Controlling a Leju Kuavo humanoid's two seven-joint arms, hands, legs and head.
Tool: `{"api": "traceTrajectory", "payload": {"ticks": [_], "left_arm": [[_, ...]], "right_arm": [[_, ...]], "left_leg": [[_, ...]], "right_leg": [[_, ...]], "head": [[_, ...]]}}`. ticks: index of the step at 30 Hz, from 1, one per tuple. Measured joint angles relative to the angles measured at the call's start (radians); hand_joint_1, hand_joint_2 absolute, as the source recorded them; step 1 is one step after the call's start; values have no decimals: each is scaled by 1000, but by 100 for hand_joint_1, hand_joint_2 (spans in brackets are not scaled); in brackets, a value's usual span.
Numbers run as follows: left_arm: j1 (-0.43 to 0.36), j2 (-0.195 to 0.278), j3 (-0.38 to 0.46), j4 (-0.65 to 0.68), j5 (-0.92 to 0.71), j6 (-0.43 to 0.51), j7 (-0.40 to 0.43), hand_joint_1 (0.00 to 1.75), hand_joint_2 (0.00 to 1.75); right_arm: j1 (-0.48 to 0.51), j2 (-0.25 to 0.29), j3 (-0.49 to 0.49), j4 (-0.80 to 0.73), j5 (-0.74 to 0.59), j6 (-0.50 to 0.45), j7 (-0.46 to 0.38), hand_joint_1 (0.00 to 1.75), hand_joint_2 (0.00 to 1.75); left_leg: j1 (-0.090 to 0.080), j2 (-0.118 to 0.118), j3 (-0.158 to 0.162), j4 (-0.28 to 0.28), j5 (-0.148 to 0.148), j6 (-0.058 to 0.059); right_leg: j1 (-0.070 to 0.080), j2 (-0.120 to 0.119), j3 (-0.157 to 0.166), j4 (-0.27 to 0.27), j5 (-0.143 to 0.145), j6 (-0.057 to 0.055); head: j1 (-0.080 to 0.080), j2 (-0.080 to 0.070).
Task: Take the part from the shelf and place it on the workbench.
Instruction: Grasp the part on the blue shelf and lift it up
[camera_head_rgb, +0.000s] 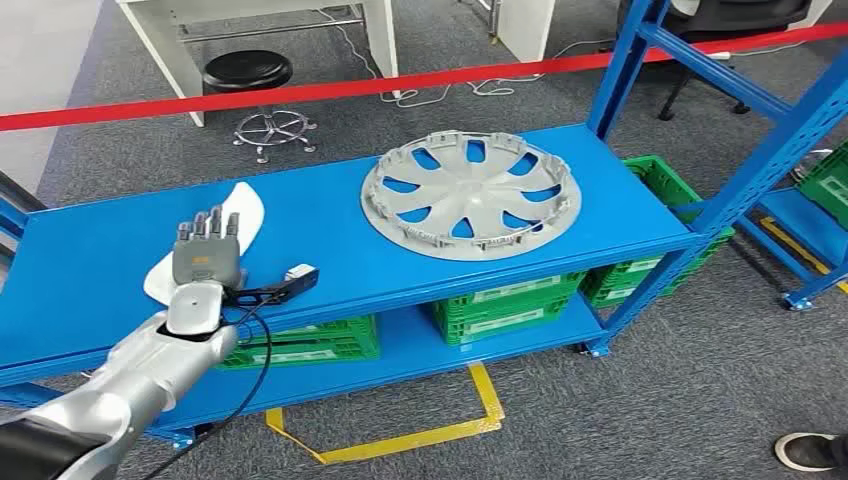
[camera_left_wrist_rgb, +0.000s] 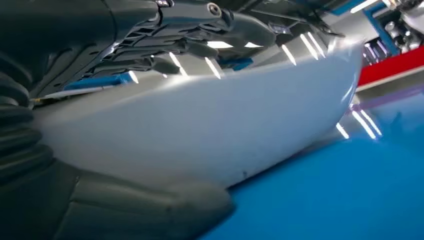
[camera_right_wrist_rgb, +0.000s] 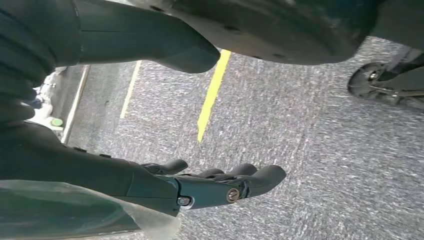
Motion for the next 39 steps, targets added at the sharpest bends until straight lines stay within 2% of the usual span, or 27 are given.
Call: {"api": "traceTrajectory", "payload": {"ticks": [2, 3, 5, 6, 7, 8, 10, 11, 13, 15, 17, 19, 20, 21, 22, 24, 25, 26, 28, 30, 31, 32, 34, 35, 36, 37, 39], "left_arm": [[-6, 4, -16, 7, -2, -14, 3, 175, 175], [-13, 7, -36, 15, -4, -30, 10, 175, 175], [-29, 19, -115, 36, -7, -72, 58, 175, 175], [-37, 24, -153, 45, -9, -88, 82, 175, 175], [-42, 28, -182, 51, -9, -96, 101, 175, 175], [-46, 30, -193, 52, -9, -96, 104, 175, 175], [-53, 36, -207, 55, -9, -99, 109, 175, 175], [-56, 39, -213, 56, -9, -104, 113, 175, 175], [-61, 42, -222, 58, -9, -114, 122, 175, 175], [-64, 44, -229, 61, -9, -122, 125, 175, 175], [-65, 47, -234, 63, -9, -124, 125, 175, 175], [-64, 50, -236, 66, -9, -123, 125, 175, 175], [-63, 50, -236, 68, -9, -122, 125, 175, 175], [-63, 50, -236, 68, -9, -116, 122, 175, 175], [-63, 50, -237, 69, -9, -107, 117, 175, 175], [-63, 50, -236, 69, -9, -69, 93, 175, 175], [-63, 50, -234, 69, -8, -36, 72, 175, 175], [-60, 50, -230, 67, -3, 10, 42, 175, 175], [-40, 50, -213, 42, 18, 136, -57, 175, 175], [24, 56, -164, -63, 50, 245, -226, 175, 175], [72, 53, -120, -153, 78, 274, -337, 175, 175], [125, 38, -55, -258, 127, 292, -483, 175, 175], [222, -36, 111, -451, 292, 305, -810, 175, 175], [266, -87, 198, -539, 394, 308, -962, 175, 175], [307, -132, 271, -624, 485, 309, -1073, 175, 175], [348, -171, 326, -719, 558, 309, -1137, 175, 175], [409, -219, 365, -912, 641, 310, -1158, 175, 175]], "right_arm": [[0, 2, -1, 0, -1, 0, 1, 0, 175], [0, 2, -2, 0, -1, 0, 1, 0, 175], [3, 3, -5, 0, -2, -2, 3, 0, 175], [4, 3, -7, 0, -2, -3, 3, 0, 175], [5, 3, -10, 0, -2, -4, 3, 0, 175], [4, 3, -11, 0, -2, -4, 3, 0, 175], [1, 4, -13, 0, -2, -5, 3, 0, 175], [1, 4, -13, 0, -2, -5, 3, 0, 175], [1, 4, -14, 0, -2, -5, 3, 0, 175], [2, 4, -15, 0, -2, -5, 3, 0, 175], [1, 5, -16, 0, -2, -5, 3, 0, 175], [2, 5, -17, 0, -2, -5, 3, 0, 175], [3, 5, -18, 0, -1, -4, 3, 0, 175], [3, 5, -18, 0, -1, -4, 3, 0, 175], [3, 5, -19, 0, -1, -4, 2, 0, 175], [2, 5, -19, 0, 0, -3, 0, 0, 175], [2, 5, -20, 0, 2, -3, -2, 0, 175], [1, 5, -20, 0, 3, -3, -4, 0, 175], [0, 5, -20, 0, 9, -2, -7, 0, 175], [1, 5, -19, 0, 18, -1, -10, 0, 175], [2, 5, -19, 0, 24, -1, -12, 0, 175], [2, 5, -19, 0, 29, -1, -12, 0, 175], [2, 5, -19, 0, 38, 0, -11, 0, 175], [2, 5, -18, 0, 43, -1, -9, 0, 175], [1, 5, -18, 0, 48, -2, -8, 0, 175], [1, 5, -17, 0, 52, -5, -7, 0, 175], [5, 5, -16, 0, 59, -11, -7, 0, 175]], "left_leg": [[-3, 0, 6, -16, -8, 2], [-3, 0, 11, -28, -9, 8], [-1, 1, 15, -43, -6, 23], [2, 1, 16, -46, -3, 29], [3, 0, 15, -44, -4, 30], [3, -1, 15, -41, -6, 28], [0, -3, 11, -33, -10, 18], [-2, -3, 9, -30, -10, 12], [-3, -4, 8, -32, -8, 3], [0, -3, 3, -16, -23, -6], [2, -2, -35, 76, -78, -15], [3, -1, -96, 214, -138, -21], [4, -1, -117, 257, -148, -21], [4, -1, -121, 264, -137, -21], [4, -1, -108, 231, -109, -19], [3, -2, -46, 97, -36, -13], [2, -1, -19, 34, -15, -9], [0, -1, -2, -6, -6, -6], [-4, -1, 3, -26, -11, 0], [-2, 1, 4, -32, -9, 11], [-1, 2, 6, -35, -8, 17], [0, 4, 8, -38, -8, 24], [-2, 5, 8, -37, -11, 33], [-4, 6, 9, -37, -13, 36], [-6, 8, 11, -36, -15, 37], [-7, 12, 14, -35, -18, 37], [-8, 16, 18, -32, -25, 34]], "right_leg": [[2, 1, -3, 1, 1, 6], [2, 1, -7, 3, -1, 15], [1, 0, -77, 144, -61, 36], [0, -1, -98, 190, -75, 44], [-1, -1, -105, 210, -76, 47], [-2, -2, -70, 138, -42, 46], [-2, -2, -10, 26, -10, 41], [-1, -1, 3, 4, -10, 37], [1, 0, 6, 1, -11, 25], [-1, 0, 7, -1, -7, 12], [-4, -1, 8, -3, -5, 2], [-3, 0, 8, -3, -6, -2], [-3, -1, 8, -2, -7, -2], [-3, -1, 9, -2, -7, -2], [-3, -1, 10, -2, -8, -2], [-2, 0, 13, -2, -10, 1], [0, 0, 13, -1, -11, 4], [1, 1, 11, -1, -11, 9], [2, 1, 6, -1, -10, 20], [0, 0, -1, 5, -19, 31], [0, -1, -12, 28, -36, 36], [0, -1, -33, 70, -63, 40], [1, -1, -90, 194, -122, 44], [1, -1, -115, 243, -137, 45], [1, -1, -128, 263, -134, 45], [2, -1, -122, 246, -112, 44], [1, -2, -70, 132, -46, 41]], "head": [[0, 0], [1, 0], [5, 0], [6, 0], [8, 0], [8, 0], [7, 0], [7, 0], [6, 0], [6, 0], [3, 0], [2, 0], [2, 0], [2, 0], [2, 0], [2, 0], [2, 0], [3, 0], [4, 0], [4, 0], [6, 0], [7, 0], [11, 0], [11, 0], [12, 0], [12, 0], [11, 0]]}}
